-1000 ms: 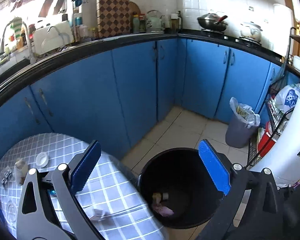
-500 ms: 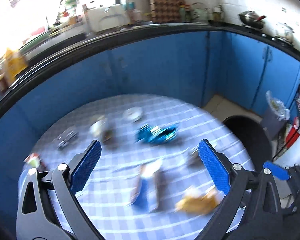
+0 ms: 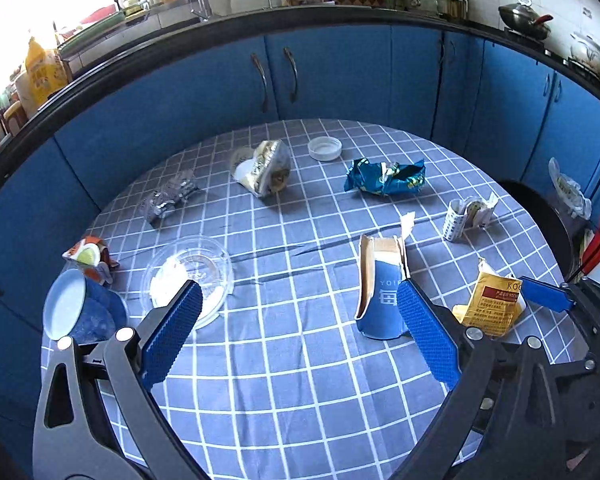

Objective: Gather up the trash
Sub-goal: 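Grasp the blue paper cup with the left tool while the right tool grasps the yellow Kodak box, then carry both items to the bin and open the right tool to drop the yellow box, then lower the blue paper cup into the bin and open the left tool, then grasp the white crumpled paper with the right tool while the left tool grasps the blue chip bag, then carry both items over the bin and open the right tool to drop the white paper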

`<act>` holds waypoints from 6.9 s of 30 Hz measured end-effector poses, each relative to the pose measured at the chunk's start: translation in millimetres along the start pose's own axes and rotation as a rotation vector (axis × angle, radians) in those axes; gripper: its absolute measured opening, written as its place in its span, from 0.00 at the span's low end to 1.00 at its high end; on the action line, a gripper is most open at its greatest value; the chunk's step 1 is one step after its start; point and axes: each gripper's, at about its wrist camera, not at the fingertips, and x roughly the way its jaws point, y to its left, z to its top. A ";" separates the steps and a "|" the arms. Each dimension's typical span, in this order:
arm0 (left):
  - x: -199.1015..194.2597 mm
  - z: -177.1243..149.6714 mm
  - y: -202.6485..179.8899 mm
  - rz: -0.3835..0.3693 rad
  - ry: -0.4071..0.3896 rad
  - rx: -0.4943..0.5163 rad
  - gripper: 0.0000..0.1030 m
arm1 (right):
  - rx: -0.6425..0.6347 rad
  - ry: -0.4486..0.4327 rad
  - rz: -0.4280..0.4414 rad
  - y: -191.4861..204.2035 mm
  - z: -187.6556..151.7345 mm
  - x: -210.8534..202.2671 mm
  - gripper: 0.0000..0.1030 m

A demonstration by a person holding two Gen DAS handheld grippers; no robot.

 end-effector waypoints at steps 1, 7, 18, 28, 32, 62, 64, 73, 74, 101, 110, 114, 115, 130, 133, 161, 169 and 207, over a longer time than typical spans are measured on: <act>1.6 1.5 -1.8 -0.009 0.003 0.002 0.94 | -0.010 0.001 -0.009 0.8 0.1 0.7 0.71; 15.5 1.7 -20.5 -0.068 0.032 0.022 0.94 | -0.026 -0.005 -0.060 -7.8 0.5 -1.6 0.30; 52.7 3.8 -32.8 -0.135 0.146 -0.017 0.45 | 0.025 -0.020 -0.072 -37.5 -1.0 -11.9 0.27; 36.7 18.2 -31.4 -0.135 0.086 -0.041 0.33 | 0.053 -0.054 -0.057 -47.3 8.6 -21.6 0.27; 31.0 34.0 -37.8 -0.146 0.054 -0.036 0.33 | 0.062 -0.065 -0.072 -55.8 14.5 -25.3 0.27; 46.4 117.2 -160.4 -0.227 -0.085 0.084 0.33 | 0.171 -0.180 -0.261 -173.2 55.5 -29.4 0.36; 50.2 120.2 -165.2 -0.225 -0.087 0.088 0.33 | 0.169 -0.177 -0.278 -175.9 56.7 -26.3 0.47; 60.5 122.6 -189.5 -0.252 -0.074 0.114 0.32 | 0.160 -0.195 -0.378 -184.2 45.7 -27.4 0.76; 60.1 123.0 -192.8 -0.256 -0.074 0.116 0.32 | 0.168 -0.196 -0.379 -185.9 42.7 -29.1 0.76; 45.0 136.3 -252.0 -0.299 -0.132 0.166 0.51 | 0.265 -0.161 -0.390 -210.1 13.3 -37.4 0.76; 37.7 134.9 -210.6 -0.214 -0.169 0.109 0.90 | 0.255 -0.172 -0.365 -193.5 19.2 -39.6 0.76; 37.2 126.3 -175.9 -0.154 -0.150 0.086 0.90 | 0.247 -0.205 -0.308 -174.6 25.5 -43.2 0.76; 36.5 122.3 -164.7 -0.138 -0.148 0.079 0.90 | 0.246 -0.209 -0.291 -169.8 27.2 -43.1 0.76; 48.5 74.3 -10.8 0.053 -0.050 -0.055 0.90 | 0.043 -0.162 -0.118 -43.6 60.4 -1.8 0.76; 54.7 73.6 0.6 0.059 -0.041 -0.055 0.90 | 0.018 -0.137 -0.093 -31.6 68.9 12.2 0.76; 118.4 98.7 -64.5 -0.057 0.030 0.039 0.90 | 0.062 -0.085 -0.162 -72.3 75.8 32.9 0.17; 140.2 91.8 -62.5 -0.063 0.080 0.024 0.82 | 0.063 -0.090 -0.157 -75.7 80.3 37.6 0.17; 55.3 88.4 -162.9 -0.195 -0.056 0.175 0.27 | 0.159 -0.156 -0.239 -149.4 54.1 -25.7 0.17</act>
